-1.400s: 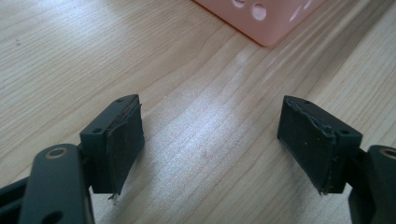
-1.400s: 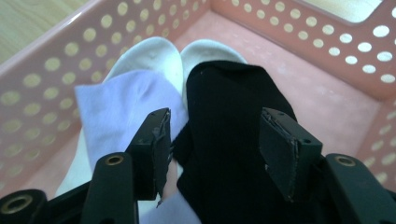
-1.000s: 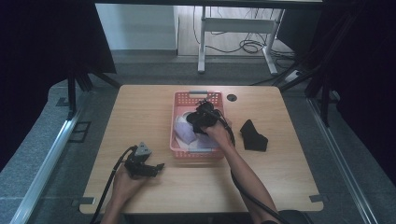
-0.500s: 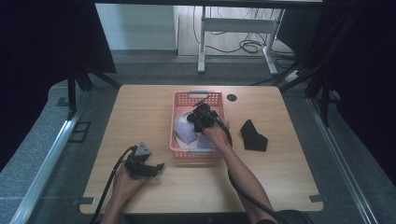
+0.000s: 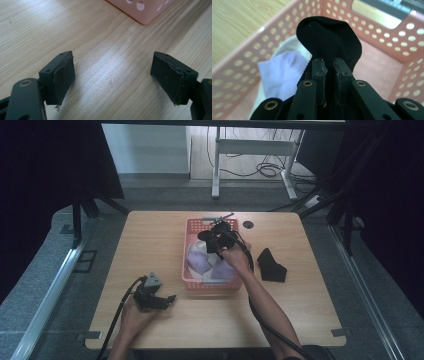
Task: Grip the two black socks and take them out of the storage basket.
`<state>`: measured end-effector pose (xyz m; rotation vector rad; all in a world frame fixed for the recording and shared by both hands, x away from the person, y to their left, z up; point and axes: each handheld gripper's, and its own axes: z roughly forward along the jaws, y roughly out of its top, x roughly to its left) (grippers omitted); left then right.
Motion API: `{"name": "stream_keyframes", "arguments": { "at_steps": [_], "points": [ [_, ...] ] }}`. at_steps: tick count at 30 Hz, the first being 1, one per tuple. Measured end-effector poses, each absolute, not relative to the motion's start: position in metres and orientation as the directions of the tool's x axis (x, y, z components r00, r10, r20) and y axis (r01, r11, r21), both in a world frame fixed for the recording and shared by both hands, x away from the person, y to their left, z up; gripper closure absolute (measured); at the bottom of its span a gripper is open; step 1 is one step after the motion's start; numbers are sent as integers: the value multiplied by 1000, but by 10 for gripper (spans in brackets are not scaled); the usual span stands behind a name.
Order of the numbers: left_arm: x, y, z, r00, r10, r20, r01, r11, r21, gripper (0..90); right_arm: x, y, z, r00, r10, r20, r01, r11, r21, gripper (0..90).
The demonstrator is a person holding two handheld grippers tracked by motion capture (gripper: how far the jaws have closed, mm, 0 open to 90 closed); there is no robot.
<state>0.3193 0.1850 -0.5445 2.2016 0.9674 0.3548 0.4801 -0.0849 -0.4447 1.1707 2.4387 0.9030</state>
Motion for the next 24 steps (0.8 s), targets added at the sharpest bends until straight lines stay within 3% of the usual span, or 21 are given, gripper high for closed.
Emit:
{"name": "stream_keyframes", "arguments": {
  "at_steps": [10, 24],
  "points": [
    [320, 185, -544, 686, 727, -24, 536, -483, 693, 191, 469, -82, -415, -662, 749, 19, 550, 468, 692, 803],
    [321, 184, -545, 684, 729, -23, 542, -487, 685, 124, 456, -91, -383, -675, 737, -7, 497, 462, 734, 801]
  ]
}}
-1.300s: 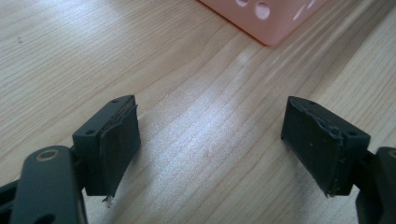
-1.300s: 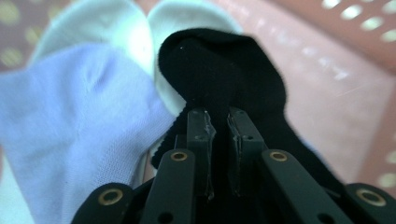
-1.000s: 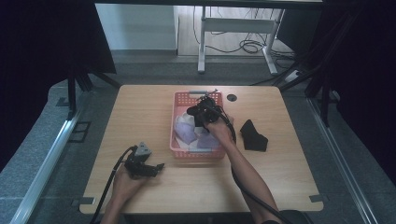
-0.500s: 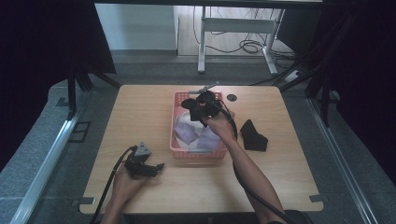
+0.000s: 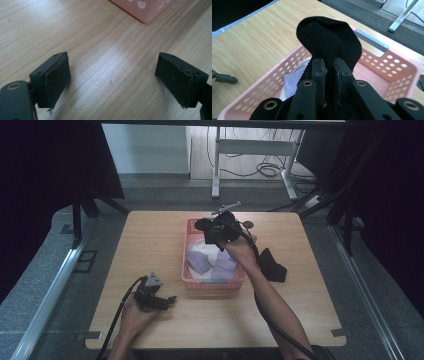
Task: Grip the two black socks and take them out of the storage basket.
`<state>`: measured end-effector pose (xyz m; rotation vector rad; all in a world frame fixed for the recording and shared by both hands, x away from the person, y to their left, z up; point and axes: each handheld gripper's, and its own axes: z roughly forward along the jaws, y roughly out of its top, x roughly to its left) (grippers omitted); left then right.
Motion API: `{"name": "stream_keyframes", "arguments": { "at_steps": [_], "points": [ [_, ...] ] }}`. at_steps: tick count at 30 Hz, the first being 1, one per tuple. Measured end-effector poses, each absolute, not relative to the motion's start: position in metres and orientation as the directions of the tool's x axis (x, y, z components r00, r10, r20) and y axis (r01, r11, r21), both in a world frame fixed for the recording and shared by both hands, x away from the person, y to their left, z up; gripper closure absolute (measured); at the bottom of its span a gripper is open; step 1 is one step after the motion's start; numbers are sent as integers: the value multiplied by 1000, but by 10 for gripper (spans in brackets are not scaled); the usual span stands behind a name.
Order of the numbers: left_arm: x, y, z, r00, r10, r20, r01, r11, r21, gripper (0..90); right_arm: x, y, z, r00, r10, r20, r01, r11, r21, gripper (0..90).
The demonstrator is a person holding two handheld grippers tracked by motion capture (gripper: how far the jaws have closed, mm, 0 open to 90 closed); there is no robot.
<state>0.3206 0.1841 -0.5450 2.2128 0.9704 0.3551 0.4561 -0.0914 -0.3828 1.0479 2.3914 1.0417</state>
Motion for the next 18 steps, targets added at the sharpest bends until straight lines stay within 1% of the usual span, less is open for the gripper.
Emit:
{"name": "stream_keyframes", "arguments": {
  "at_steps": [9, 18],
  "points": [
    [321, 184, -545, 685, 728, -21, 542, -490, 683, 122, 451, -113, -368, -655, 756, -21, 483, 440, 757, 799],
    [321, 184, -545, 685, 729, -21, 542, -489, 683, 122, 449, -140, -361, -620, 784, -29, 495, 419, 761, 797]
  ]
}}
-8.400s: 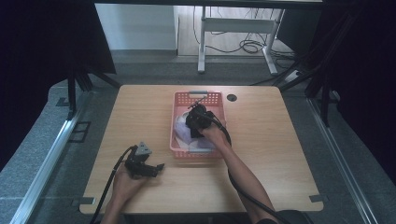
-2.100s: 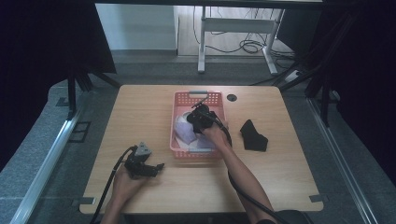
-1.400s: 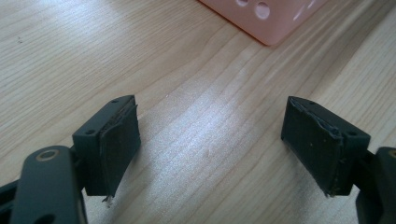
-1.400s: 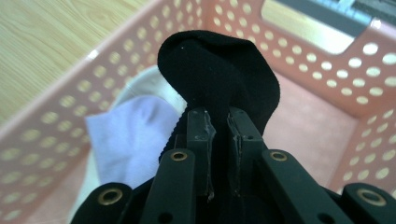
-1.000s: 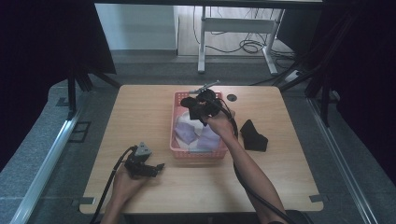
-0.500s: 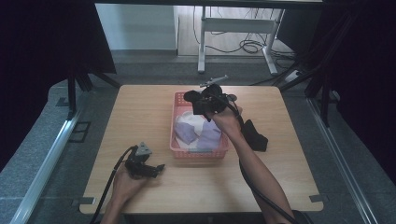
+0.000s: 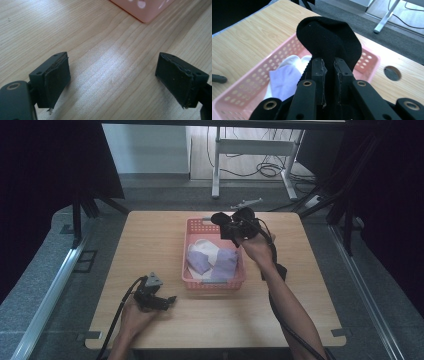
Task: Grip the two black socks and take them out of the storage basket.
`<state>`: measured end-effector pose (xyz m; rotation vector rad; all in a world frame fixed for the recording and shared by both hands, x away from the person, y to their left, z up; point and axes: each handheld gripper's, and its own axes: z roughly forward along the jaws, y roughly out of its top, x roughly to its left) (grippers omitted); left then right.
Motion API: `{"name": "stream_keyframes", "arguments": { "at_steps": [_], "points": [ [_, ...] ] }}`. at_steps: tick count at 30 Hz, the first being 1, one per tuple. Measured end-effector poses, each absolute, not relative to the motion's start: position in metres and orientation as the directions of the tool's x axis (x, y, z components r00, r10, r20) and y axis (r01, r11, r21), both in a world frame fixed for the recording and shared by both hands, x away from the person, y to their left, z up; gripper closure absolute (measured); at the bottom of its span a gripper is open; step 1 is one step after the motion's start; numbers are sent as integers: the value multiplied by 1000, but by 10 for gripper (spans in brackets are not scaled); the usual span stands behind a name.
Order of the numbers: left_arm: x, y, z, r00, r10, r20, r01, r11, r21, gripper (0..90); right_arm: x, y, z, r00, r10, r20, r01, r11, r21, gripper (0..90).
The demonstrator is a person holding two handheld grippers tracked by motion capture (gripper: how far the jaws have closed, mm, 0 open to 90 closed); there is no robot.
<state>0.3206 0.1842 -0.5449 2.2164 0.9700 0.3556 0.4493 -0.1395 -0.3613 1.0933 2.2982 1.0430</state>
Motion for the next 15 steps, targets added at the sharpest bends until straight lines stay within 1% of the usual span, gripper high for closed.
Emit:
{"name": "stream_keyframes", "arguments": {
  "at_steps": [15],
  "points": [
    [320, 184, -545, 684, 729, -24, 543, -486, 685, 125, 446, -200, -363, -529, 848, -21, 539, 355, 763, 794]
  ]
}}
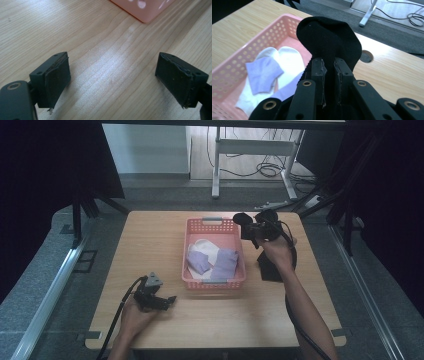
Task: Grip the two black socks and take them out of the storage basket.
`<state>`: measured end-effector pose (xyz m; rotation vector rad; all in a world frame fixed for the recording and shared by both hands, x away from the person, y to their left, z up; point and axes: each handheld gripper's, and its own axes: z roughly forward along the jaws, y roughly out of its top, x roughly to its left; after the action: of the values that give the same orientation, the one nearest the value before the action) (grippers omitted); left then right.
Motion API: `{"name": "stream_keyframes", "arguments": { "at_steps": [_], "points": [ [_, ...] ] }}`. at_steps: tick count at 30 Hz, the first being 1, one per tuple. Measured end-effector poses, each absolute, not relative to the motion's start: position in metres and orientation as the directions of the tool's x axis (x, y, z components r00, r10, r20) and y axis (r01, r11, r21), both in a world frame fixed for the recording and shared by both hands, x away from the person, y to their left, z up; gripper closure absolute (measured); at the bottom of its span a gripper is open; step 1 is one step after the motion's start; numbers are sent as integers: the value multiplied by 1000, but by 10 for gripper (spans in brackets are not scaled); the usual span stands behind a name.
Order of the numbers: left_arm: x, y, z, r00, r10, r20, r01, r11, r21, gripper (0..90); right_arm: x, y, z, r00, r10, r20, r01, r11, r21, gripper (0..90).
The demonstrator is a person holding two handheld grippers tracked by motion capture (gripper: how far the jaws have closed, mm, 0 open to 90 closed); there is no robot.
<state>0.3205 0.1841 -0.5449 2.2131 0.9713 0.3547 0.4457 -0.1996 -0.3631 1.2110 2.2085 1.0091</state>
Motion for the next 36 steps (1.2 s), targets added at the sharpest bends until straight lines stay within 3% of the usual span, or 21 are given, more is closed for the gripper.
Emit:
{"name": "stream_keyframes", "arguments": {
  "at_steps": [15, 36],
  "points": [
    [320, 184, -545, 684, 729, -25, 544, -488, 682, 127, 437, -257, -381, -435, 900, -26, 584, 304, 753, 788],
    [320, 184, -545, 684, 729, -24, 544, -489, 682, 127, 431, -289, -435, -375, 927, -28, 645, 282, 710, 779]
  ]
}}
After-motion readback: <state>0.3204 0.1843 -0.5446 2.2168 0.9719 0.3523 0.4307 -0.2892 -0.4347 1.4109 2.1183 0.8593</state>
